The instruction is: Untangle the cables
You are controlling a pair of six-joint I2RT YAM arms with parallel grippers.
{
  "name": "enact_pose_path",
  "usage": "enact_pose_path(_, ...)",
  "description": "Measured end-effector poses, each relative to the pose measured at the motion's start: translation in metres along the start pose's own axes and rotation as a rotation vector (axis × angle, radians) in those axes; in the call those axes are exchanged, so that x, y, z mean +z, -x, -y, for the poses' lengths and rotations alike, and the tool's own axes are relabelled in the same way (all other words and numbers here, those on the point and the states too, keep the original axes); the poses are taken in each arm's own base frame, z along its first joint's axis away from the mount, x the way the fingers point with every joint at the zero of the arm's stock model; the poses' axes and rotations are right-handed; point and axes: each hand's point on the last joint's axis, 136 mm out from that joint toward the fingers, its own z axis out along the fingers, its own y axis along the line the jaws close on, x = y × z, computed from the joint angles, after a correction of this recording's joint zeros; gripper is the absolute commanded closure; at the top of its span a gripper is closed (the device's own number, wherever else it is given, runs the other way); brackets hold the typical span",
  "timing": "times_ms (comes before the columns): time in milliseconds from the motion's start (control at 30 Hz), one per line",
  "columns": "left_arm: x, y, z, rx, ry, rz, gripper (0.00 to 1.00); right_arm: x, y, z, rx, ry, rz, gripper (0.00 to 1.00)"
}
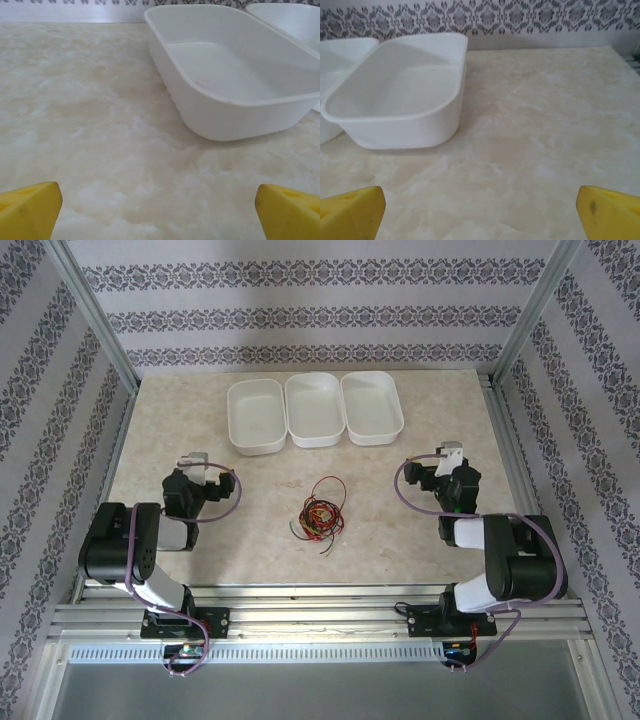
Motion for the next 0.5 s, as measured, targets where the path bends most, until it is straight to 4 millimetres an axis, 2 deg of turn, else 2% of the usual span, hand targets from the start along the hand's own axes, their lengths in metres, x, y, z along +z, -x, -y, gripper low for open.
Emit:
enact_pose_path(100, -0.015, 0.003, -0.006, -0.009, 0.041, 0.024, 0.01, -0.006, 0.012, 0.001, -0.003, -0.011, 0.027, 0.02)
enact_pose_path(333, -0.043, 0.081, -0.008, -0.031, 0.075, 0.207, 0.01, -0.028, 0.042, 0.009, 0.033, -0.085, 0.078, 0.02)
enact_pose_path(500, -0.066, 0.114, -0.006, -0.083, 0.075, 0.261, 0.01, -0.042, 0.076, 0.007, 0.093, -0.117, 0.085, 0.02)
